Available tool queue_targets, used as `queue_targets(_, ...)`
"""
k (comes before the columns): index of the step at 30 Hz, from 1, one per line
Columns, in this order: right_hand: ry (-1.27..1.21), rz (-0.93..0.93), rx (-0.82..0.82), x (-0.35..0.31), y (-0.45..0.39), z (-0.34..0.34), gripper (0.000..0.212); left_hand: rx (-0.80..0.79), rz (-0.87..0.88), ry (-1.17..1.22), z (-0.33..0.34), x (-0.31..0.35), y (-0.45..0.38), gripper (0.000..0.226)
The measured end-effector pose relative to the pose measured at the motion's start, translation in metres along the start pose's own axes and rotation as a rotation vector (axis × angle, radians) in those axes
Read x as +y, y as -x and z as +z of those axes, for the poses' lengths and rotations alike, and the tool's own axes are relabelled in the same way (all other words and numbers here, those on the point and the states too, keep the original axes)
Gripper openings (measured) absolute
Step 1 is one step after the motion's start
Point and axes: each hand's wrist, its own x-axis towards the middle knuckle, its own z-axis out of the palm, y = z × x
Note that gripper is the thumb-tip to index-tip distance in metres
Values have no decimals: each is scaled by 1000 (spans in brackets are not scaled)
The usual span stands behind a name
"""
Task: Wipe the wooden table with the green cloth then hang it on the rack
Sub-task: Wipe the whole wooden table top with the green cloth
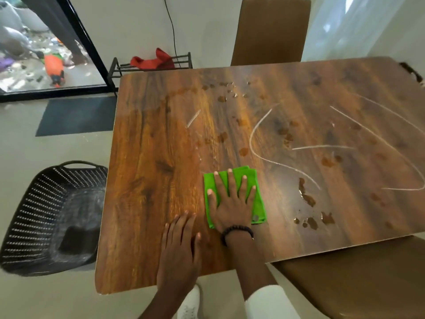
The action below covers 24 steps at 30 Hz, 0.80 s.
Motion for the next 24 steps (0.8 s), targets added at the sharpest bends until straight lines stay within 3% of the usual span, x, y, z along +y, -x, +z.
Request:
queue_targets(3, 31, -233, -90, -4, 20, 2, 57, 1, 4, 15, -1, 2, 0, 48)
queue_targets(6, 84, -360, -139, 43, 44, -12, 56, -31, 31, 1, -6, 5, -1, 47)
queue_targets(8, 122, -228, -130, 89, 50, -25, 56, -51, 13, 11, -8, 6, 1, 47)
queue_targets(11, 93, 129, -114, 133, 36, -45, 56, -88, 15, 55, -13, 17, -6, 48)
queue_targets(15, 20, 303, -82, 93, 2, -39, 59, -125, 80, 59, -3, 32, -37, 48)
queue_targets(18, 95, -27, -162, 60, 8, -27, 60, -113, 3, 91, 5, 36, -55, 49)
queue_targets(21, 185, -440, -293, 96, 32, -43, 58, -133, 16, 138, 5, 32, -56, 49)
queue_targets(23, 236, -493, -361, 148, 38, -61, 58, -157, 5, 130, 5, 31, -55, 50)
queue_targets(24, 246, -419, -350, 174, 35, -71, 58, -164, -17, 117, 4, 33, -55, 51)
